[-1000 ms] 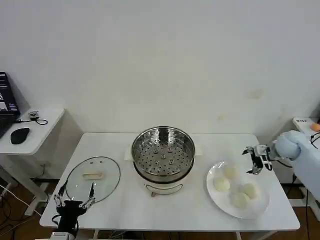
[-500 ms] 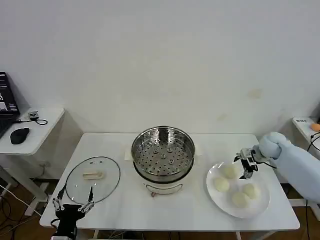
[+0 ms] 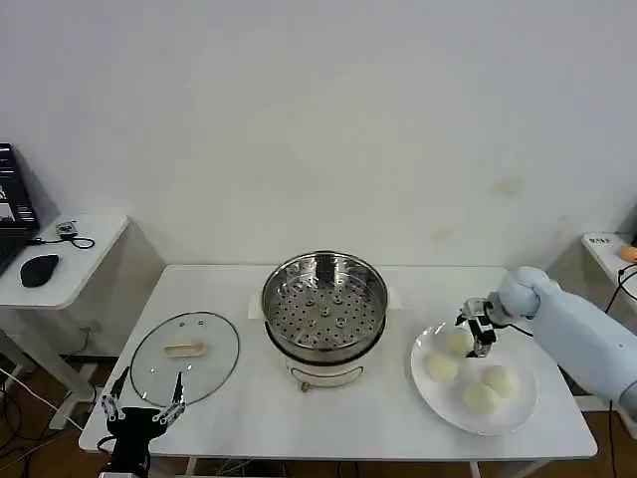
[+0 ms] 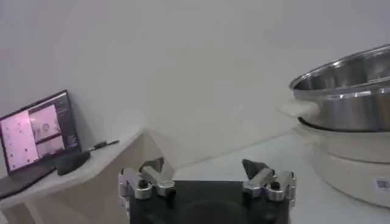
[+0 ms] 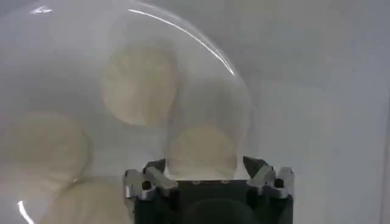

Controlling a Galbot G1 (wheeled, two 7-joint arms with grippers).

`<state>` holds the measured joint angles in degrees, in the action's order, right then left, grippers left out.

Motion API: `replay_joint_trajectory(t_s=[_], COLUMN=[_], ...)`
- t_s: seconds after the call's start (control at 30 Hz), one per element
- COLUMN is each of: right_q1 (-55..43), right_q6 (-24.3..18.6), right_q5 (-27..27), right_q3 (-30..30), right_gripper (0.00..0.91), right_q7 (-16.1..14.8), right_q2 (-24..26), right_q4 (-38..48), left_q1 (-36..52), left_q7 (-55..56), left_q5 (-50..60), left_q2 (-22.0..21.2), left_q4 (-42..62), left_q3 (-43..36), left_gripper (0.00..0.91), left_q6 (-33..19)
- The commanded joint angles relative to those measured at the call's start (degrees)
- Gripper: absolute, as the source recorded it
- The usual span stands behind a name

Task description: Take steamed baozi put them in steamer then cover it.

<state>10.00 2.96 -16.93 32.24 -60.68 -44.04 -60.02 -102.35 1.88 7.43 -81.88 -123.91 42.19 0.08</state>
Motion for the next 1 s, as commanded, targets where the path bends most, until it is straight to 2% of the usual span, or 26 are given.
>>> replay_joint_trajectory(t_s=[0.03,0.17,0.37,0.53,0.77,0.87,1.0], right_q1=[-0.47,-0.53,-1.0,-2.64,-12.17,-17.73,-24.62], right_q6=[0.36,0.66,0.63,0.52,-0.07,-0.57,-1.77], right_q5=[0.02,0.19,0.73,1.67,6.2,8.21,11.18], right_q3=[0.72,0.65,0.78,1.3,6.04,6.98,10.01], right_gripper=[0.736,0.625,0.635,0.645,0.645,0.645,0.655], right_q7=[0.33,0.29,-0.04,-0.92,-2.24,-3.14,-4.16], right_q2=[-0.88,-0.1,1.55,5.62,11.07,10.95,8.11], right_q4=[0.87,-0.19,-2.1,-6.4,-11.5,-12.1,-11.13], left_q1=[-0.03,-0.13,-0.31,-0.49,-0.43,0.02,0.12], left_q7=[0.06,0.18,0.26,0.29,0.43,0.8,0.76], left_q5=[0.01,0.0,-0.01,-0.02,-0.24,-0.36,-0.58], left_q2=[-0.02,-0.04,-0.19,-0.18,0.15,0.32,0.79], left_q4=[-0.04,-0.08,-0.72,-0.75,-0.2,0.47,0.73], left_q3=[0.05,0.05,-0.25,-0.51,-0.6,-0.68,-0.57], left_gripper=[0.907,0.907,0.907,0.907,0.907,0.907,0.907], left_q6=[-0.06,-0.15,-0.12,-0.15,-0.24,-0.13,-0.05])
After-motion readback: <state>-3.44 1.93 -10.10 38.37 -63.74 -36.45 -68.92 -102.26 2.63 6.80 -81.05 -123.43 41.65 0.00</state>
